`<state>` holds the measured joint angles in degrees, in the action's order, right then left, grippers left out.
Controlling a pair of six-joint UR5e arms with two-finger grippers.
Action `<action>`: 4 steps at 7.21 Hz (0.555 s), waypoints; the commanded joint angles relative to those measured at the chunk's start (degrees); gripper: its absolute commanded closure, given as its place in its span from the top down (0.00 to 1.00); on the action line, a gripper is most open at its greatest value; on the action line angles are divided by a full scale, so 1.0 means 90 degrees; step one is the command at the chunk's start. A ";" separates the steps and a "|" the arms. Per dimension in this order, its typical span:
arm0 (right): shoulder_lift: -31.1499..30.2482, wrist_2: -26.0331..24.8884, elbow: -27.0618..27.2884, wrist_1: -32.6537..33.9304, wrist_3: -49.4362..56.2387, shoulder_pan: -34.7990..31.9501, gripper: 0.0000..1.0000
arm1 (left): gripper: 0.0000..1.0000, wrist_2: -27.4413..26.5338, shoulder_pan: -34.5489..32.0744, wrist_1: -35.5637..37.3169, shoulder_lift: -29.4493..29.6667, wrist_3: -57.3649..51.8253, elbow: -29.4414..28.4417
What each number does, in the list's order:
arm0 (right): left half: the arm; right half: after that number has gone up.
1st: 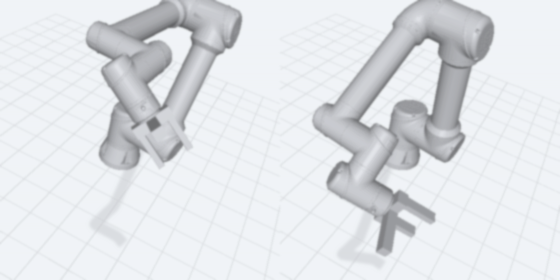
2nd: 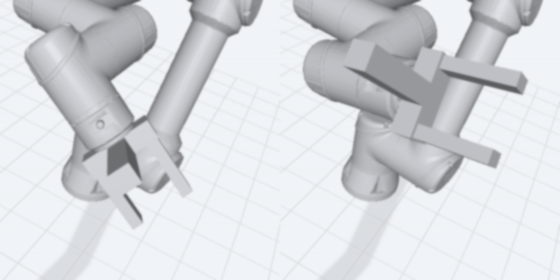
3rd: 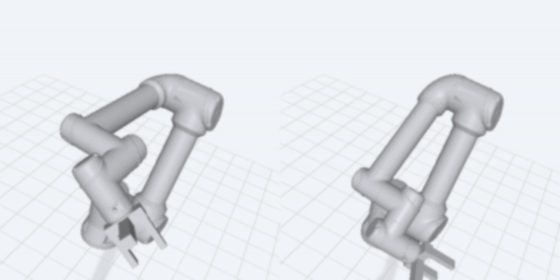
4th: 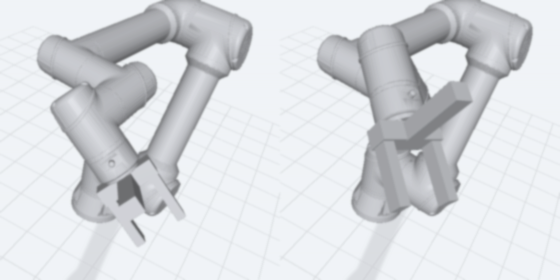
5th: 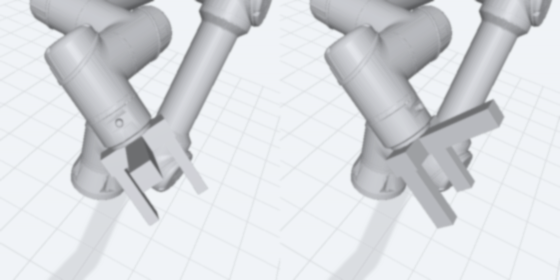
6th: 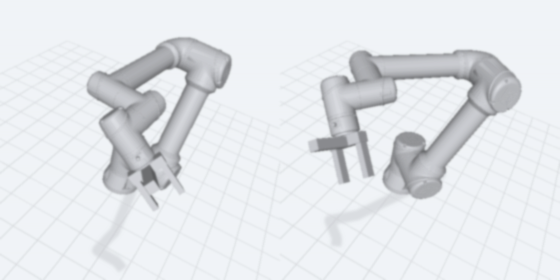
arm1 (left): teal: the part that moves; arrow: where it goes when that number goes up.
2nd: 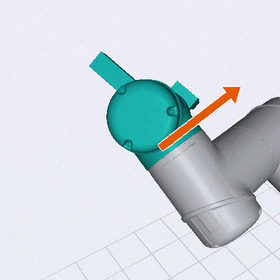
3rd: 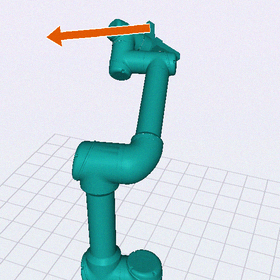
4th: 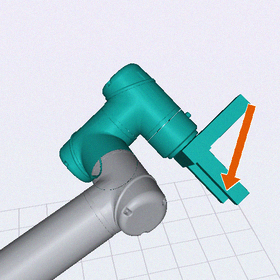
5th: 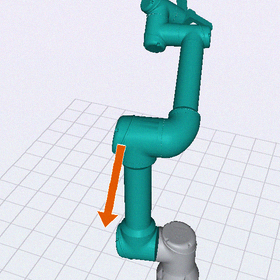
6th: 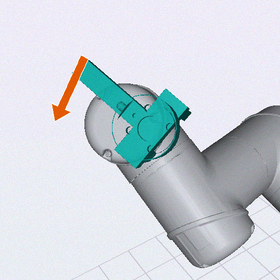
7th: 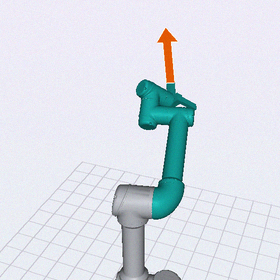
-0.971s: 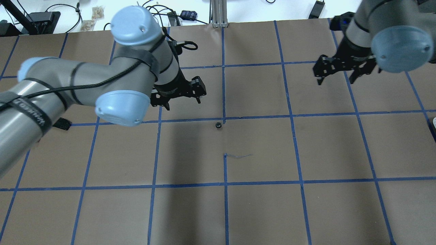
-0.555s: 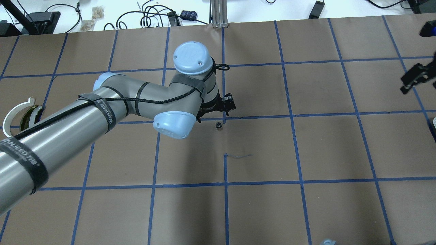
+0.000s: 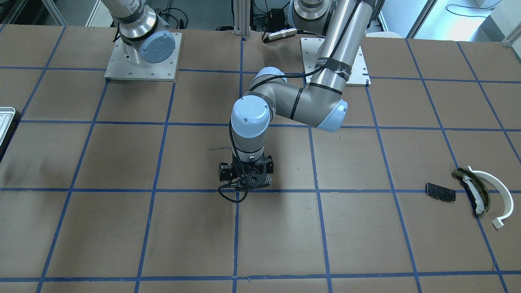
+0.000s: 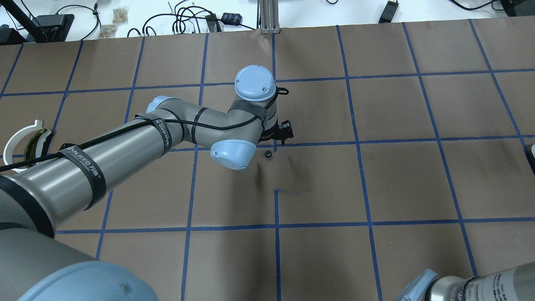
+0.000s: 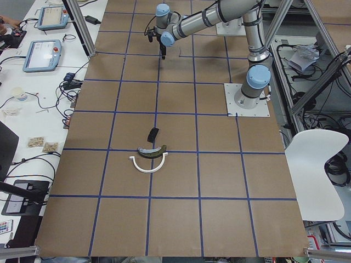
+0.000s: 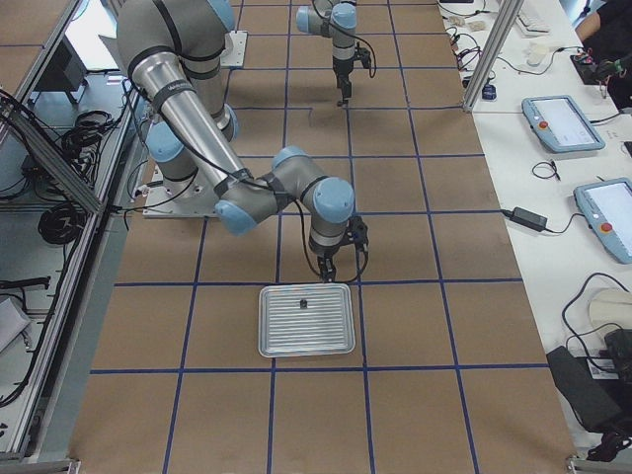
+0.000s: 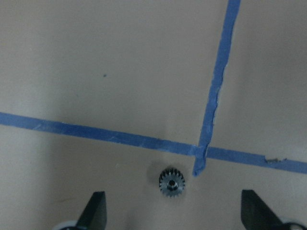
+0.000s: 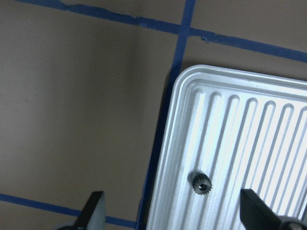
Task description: Place bearing gear from tray to pile
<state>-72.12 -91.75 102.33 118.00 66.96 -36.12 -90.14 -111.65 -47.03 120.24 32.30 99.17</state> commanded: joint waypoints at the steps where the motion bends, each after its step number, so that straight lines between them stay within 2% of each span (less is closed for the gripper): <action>1: 0.0803 0.0038 0.0347 0.1376 0.0984 0.0438 0.98 | 1.00 0.0035 -0.0046 0.0245 0.0233 0.0209 0.0065; 4: 0.1051 0.0028 0.0368 0.1537 0.1047 0.0595 0.96 | 0.99 -0.0043 -0.0153 0.0089 0.0155 0.0142 0.0075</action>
<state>-63.19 -91.34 105.44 131.37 76.42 -31.04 -90.42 -112.88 -45.83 121.85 33.58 99.76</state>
